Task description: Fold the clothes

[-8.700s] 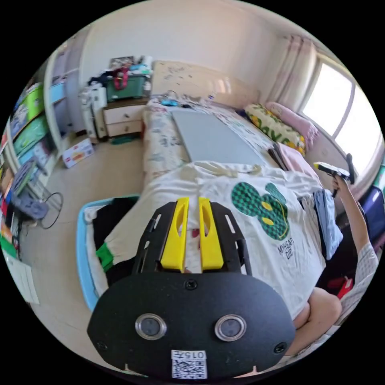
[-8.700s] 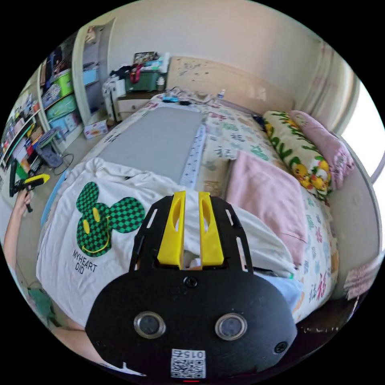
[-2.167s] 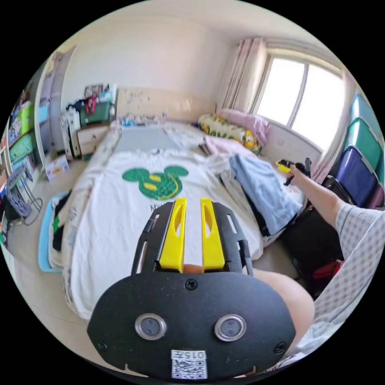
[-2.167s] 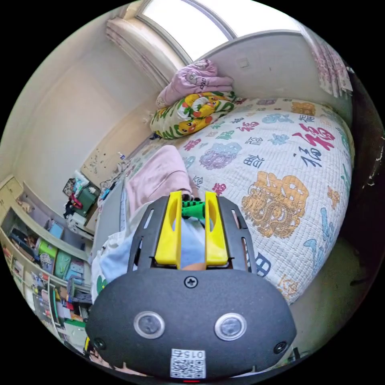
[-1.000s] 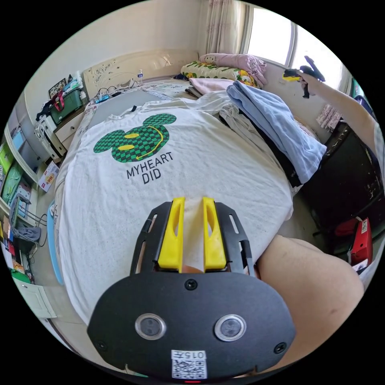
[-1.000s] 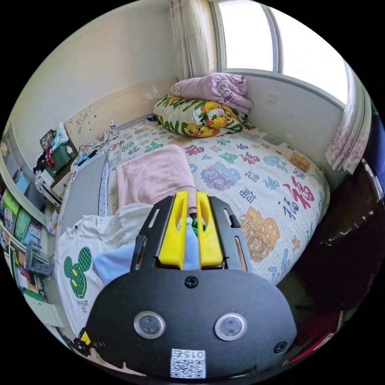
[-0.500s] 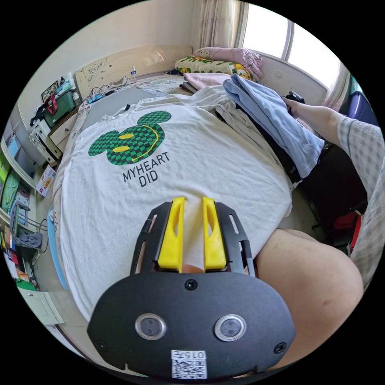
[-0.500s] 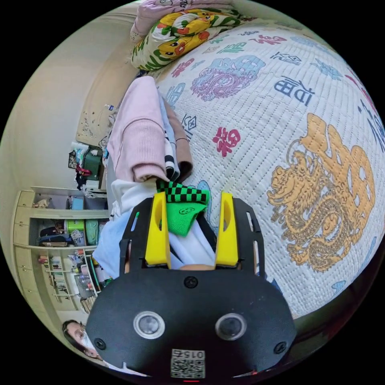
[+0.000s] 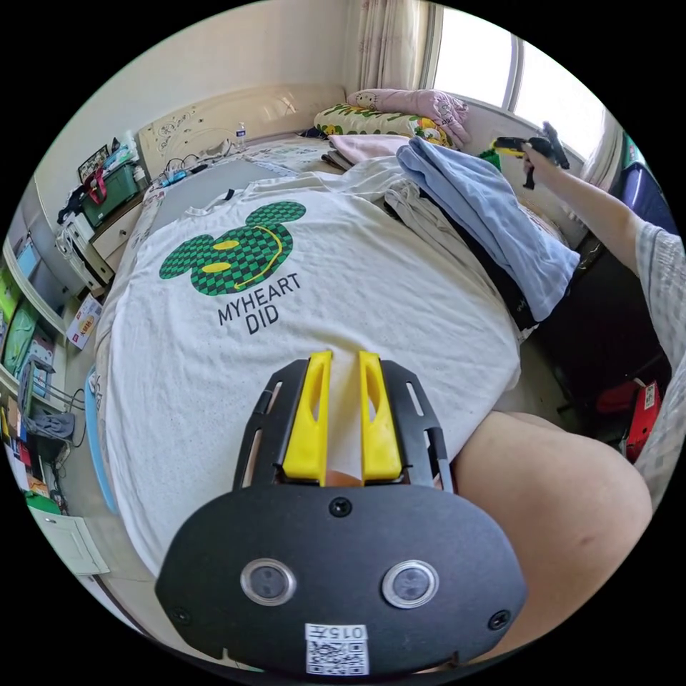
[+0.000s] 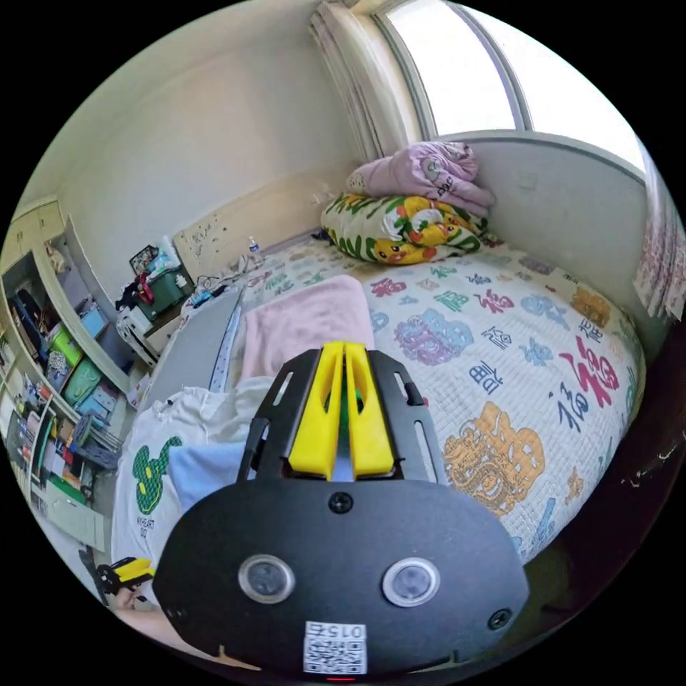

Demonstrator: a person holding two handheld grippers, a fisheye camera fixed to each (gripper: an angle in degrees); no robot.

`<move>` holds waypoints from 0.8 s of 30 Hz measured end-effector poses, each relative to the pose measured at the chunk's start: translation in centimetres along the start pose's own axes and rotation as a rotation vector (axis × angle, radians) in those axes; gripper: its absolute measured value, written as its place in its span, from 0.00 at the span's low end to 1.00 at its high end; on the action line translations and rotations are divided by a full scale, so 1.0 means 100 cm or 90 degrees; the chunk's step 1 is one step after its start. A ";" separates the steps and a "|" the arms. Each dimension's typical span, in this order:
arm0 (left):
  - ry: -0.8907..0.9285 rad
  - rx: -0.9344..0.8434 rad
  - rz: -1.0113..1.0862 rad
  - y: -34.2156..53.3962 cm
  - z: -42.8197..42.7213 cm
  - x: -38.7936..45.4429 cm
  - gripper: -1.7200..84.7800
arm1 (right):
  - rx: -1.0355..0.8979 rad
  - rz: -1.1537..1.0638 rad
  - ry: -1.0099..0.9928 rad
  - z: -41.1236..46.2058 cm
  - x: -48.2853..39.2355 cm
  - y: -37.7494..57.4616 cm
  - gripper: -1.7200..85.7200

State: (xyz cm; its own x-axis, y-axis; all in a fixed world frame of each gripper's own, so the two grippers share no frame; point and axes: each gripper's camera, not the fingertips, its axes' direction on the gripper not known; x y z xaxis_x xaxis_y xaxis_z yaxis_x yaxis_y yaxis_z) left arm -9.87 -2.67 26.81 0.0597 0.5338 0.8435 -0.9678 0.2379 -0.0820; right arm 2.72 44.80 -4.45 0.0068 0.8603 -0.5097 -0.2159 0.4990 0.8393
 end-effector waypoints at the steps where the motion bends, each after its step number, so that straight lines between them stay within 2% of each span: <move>1: -0.001 0.002 -0.001 0.001 -0.003 -0.002 0.10 | 0.016 -0.032 -0.008 -0.023 -0.027 -0.019 0.02; 4: -0.003 0.011 -0.001 0.007 -0.009 -0.007 0.10 | 0.028 -0.136 -0.028 -0.072 -0.107 -0.055 0.02; 9: 0.004 0.049 -0.032 0.018 -0.027 -0.026 0.09 | 0.002 -0.293 -0.145 -0.124 -0.261 -0.064 0.01; 11: 0.020 0.190 -0.092 0.037 -0.064 -0.047 0.09 | -0.016 -0.416 -0.193 -0.148 -0.344 -0.027 0.02; 14: 0.070 0.303 -0.180 0.063 -0.100 -0.083 0.09 | -0.038 -0.531 -0.245 -0.167 -0.419 0.053 0.02; 18: 0.142 0.302 -0.275 0.085 -0.101 -0.122 0.10 | -0.155 -0.573 -0.295 -0.166 -0.467 0.141 0.03; 20: 0.161 0.285 -0.324 0.095 -0.097 -0.139 0.13 | -0.132 -0.520 -0.251 -0.182 -0.464 0.163 0.06; 24: 0.159 0.275 -0.329 0.103 -0.096 -0.148 0.15 | -0.083 -0.409 -0.164 -0.207 -0.439 0.145 0.06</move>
State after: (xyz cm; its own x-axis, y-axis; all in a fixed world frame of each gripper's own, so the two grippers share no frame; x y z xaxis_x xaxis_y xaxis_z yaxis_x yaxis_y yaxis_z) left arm -18.35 -0.38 8.40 0.5410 0.6217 0.5664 -0.8077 0.1963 0.5560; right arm -20.91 12.16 26.18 0.3993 0.4050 -0.8225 -0.2062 0.9138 0.3499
